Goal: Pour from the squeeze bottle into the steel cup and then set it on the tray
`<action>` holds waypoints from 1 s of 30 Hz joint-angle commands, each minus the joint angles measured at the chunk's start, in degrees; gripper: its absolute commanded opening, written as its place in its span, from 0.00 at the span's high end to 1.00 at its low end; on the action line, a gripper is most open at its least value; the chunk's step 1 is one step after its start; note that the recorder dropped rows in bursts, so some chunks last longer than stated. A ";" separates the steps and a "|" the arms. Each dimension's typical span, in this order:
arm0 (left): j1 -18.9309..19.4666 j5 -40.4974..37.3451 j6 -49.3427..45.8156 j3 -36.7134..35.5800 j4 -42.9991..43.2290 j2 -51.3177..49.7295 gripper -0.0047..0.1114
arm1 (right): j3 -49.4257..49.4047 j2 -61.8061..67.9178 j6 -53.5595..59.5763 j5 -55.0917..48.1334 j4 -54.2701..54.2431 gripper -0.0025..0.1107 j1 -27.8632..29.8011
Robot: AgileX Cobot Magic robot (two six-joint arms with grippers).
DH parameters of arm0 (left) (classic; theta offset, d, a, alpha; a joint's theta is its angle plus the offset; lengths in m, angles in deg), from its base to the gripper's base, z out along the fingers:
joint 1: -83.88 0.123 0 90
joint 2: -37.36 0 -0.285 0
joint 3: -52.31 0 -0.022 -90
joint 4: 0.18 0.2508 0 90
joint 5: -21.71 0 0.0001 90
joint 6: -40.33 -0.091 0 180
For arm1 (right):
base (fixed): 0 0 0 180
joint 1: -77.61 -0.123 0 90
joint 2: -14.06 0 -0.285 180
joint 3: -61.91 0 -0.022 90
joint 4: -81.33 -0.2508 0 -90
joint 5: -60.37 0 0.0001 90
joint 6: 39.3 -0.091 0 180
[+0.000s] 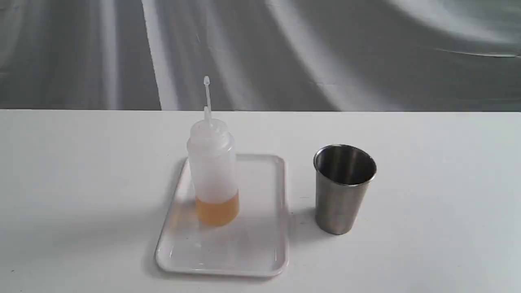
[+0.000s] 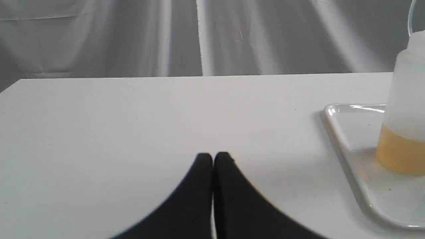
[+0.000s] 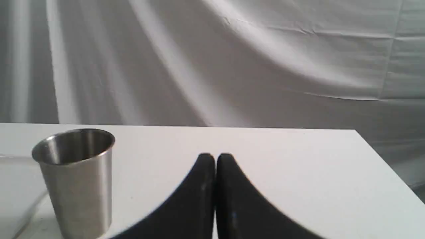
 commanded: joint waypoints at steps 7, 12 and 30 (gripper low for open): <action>-0.46 0.43 0.18 -0.25 -0.04 0.15 0.96 | -0.17 -6.07 0.37 -8.26 0.80 0.98 3.13; -0.46 0.43 0.06 -0.25 -0.04 0.15 0.96 | -0.17 -6.07 0.37 -10.13 0.53 0.98 3.13; -0.46 0.43 0.28 -0.25 -0.04 0.15 0.96 | -0.17 -6.07 0.24 -16.72 -3.68 0.98 2.94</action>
